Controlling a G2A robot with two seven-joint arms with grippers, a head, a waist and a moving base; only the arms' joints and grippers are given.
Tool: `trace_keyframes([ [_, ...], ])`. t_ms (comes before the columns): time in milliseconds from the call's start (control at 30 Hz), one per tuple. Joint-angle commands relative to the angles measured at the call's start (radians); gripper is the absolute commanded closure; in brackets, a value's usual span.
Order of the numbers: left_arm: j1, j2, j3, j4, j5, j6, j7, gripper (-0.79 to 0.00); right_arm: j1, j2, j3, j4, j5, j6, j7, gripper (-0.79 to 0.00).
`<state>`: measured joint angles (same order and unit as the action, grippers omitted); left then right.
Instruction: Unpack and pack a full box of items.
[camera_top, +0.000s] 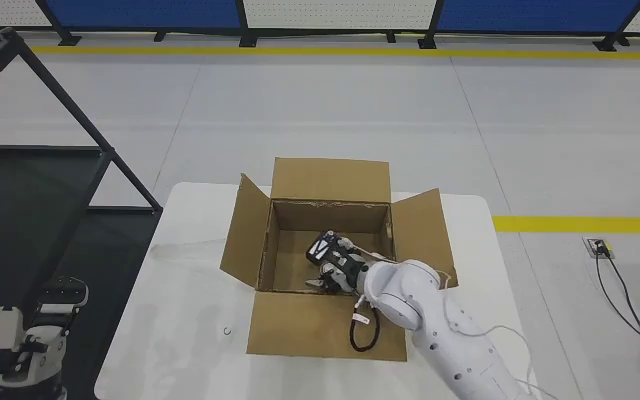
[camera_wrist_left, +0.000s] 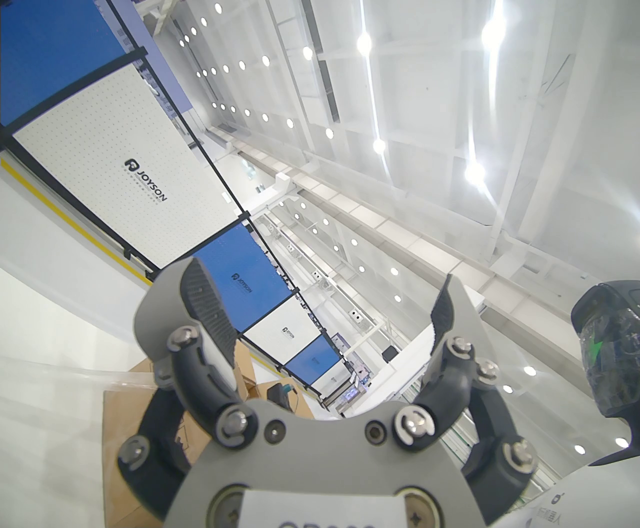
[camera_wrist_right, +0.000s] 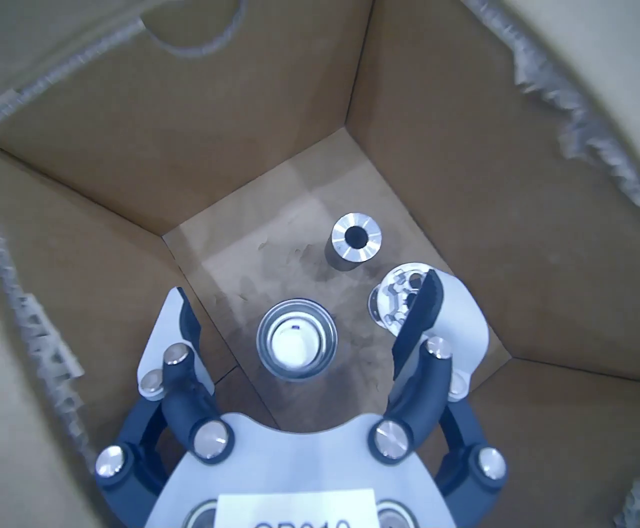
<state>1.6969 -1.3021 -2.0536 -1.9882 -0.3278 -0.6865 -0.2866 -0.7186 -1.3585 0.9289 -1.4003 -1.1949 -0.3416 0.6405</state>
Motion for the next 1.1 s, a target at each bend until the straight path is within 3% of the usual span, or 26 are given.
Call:
trace_keyframes([
  [0,0.000,0.000,0.000,0.000,0.000,0.000,0.000,-0.785,-0.054,0.014,0.048,-0.084,-0.008,0.003,-0.035,-0.785],
  [133,0.000,0.000,0.000,0.000,0.000,0.000,0.000,-0.785,-0.158,0.035,0.143,-0.213,0.053,-0.035,-0.113,-0.785],
  [667,0.000,0.000,0.000,0.000,0.000,0.000,0.000,-0.785,-0.158,0.035,0.143,-0.213,0.053,-0.035,-0.113,-0.785],
  [867,-0.045,0.010,0.025,-0.036,0.050,0.014,-0.088,-0.785,-0.156,0.032,0.160,-0.204,0.135,-0.037,-0.148,-0.785],
  [1067,-0.130,0.027,0.067,-0.029,0.096,0.114,-0.214,-0.785,-0.194,0.047,0.291,-0.246,0.344,-0.098,-0.185,-0.785],
])
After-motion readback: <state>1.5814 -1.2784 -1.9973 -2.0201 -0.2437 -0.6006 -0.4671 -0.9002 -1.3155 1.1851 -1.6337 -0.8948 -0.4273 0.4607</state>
